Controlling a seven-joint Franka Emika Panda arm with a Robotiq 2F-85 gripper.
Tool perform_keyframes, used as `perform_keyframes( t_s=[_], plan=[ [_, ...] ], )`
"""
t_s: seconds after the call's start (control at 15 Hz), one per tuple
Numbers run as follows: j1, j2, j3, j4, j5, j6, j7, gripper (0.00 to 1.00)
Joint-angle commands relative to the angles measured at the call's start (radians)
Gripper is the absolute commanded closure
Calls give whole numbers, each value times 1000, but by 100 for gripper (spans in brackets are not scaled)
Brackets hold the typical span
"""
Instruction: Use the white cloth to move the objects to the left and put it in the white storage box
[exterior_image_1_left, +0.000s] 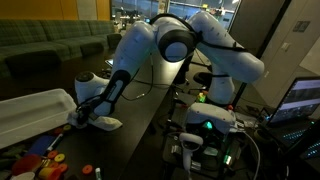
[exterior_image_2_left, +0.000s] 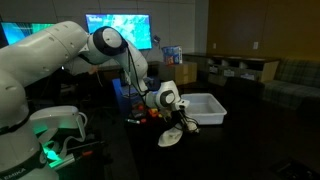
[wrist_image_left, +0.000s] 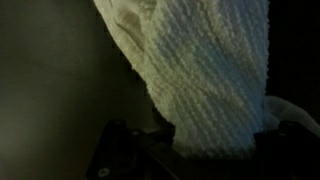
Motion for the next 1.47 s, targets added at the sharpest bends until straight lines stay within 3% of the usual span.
perform_keyframes(
  t_s=[0.0, 0.67, 1.4],
  plan=[
    [-10, 61, -32, 104, -13, -26, 75, 91],
    [-33, 117, 22, 188, -23, -78, 106, 91],
    [103, 139, 121, 315, -39, -190, 126, 91]
  ],
)
